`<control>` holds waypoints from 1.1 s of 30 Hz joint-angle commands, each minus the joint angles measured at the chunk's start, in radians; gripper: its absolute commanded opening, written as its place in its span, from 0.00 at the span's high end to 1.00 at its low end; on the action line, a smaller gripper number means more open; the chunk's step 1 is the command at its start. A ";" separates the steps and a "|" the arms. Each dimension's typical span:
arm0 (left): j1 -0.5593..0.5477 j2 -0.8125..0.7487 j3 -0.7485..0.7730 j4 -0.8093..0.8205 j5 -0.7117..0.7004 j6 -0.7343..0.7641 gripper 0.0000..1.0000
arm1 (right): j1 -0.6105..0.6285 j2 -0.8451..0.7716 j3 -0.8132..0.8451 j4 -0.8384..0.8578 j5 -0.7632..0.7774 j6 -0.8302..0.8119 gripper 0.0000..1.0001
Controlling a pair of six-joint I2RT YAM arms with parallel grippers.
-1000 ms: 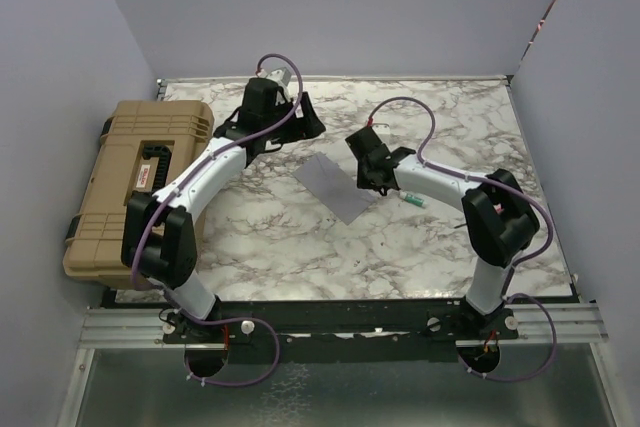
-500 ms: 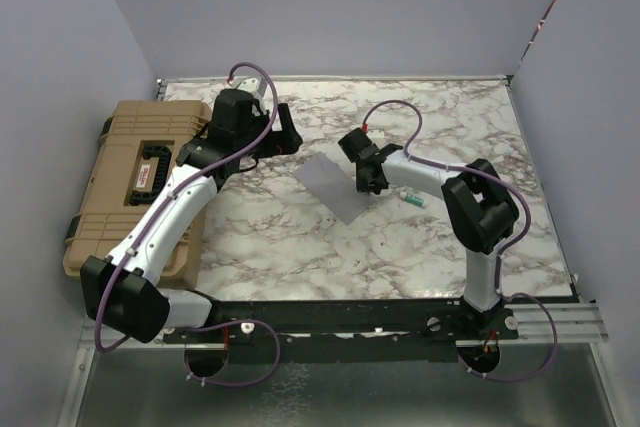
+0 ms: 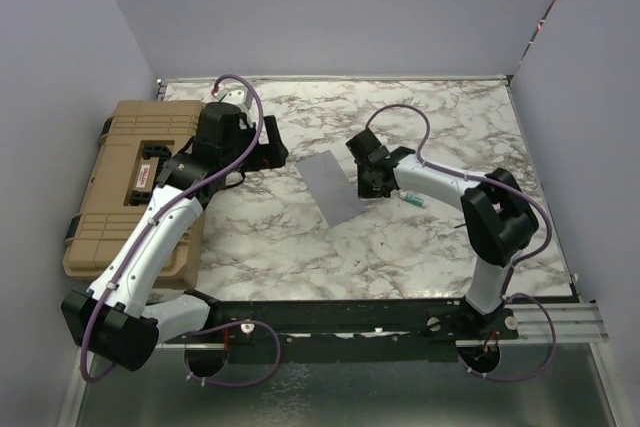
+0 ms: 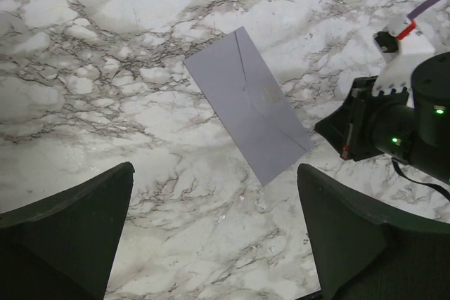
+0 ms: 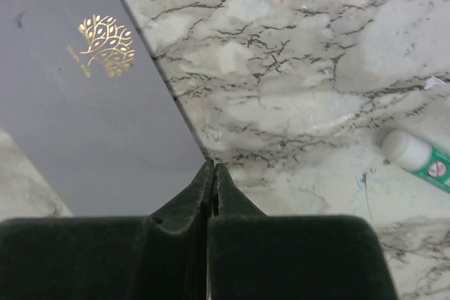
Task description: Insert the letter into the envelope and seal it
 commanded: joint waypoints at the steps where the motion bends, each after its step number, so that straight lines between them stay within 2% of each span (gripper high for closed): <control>1: 0.000 -0.038 -0.018 -0.023 -0.035 0.061 0.01 | 0.005 -0.136 -0.036 -0.044 0.057 -0.002 0.98; 3: 0.000 -0.037 -0.029 -0.017 0.000 0.065 0.01 | 0.003 -0.180 -0.067 -0.058 0.123 -0.021 0.91; 5: 0.000 -0.035 -0.047 -0.008 0.010 0.058 0.01 | 0.001 -0.217 -0.108 -0.073 0.197 -0.052 0.77; 6: 0.000 -0.035 -0.054 -0.007 -0.041 0.055 0.01 | -0.004 -0.231 -0.132 -0.077 0.222 -0.077 0.67; 9: 0.001 -0.044 -0.056 -0.024 -0.233 0.038 0.01 | -0.037 -0.265 -0.203 -0.082 0.242 -0.149 0.56; 13: 0.001 -0.050 -0.040 -0.009 -0.287 0.035 0.01 | -0.141 -0.273 -0.264 -0.083 0.166 -0.222 0.54; 19: 0.000 -0.026 -0.049 0.054 -0.164 0.058 0.01 | -0.213 -0.260 -0.274 -0.027 0.084 -0.337 0.49; 26: 0.000 -0.015 -0.048 0.067 -0.109 0.085 0.01 | -0.310 -0.210 -0.246 0.018 -0.115 -0.466 0.48; 33: 0.000 -0.005 -0.052 0.079 -0.076 0.085 0.01 | -0.331 -0.148 -0.219 0.026 -0.207 -0.548 0.50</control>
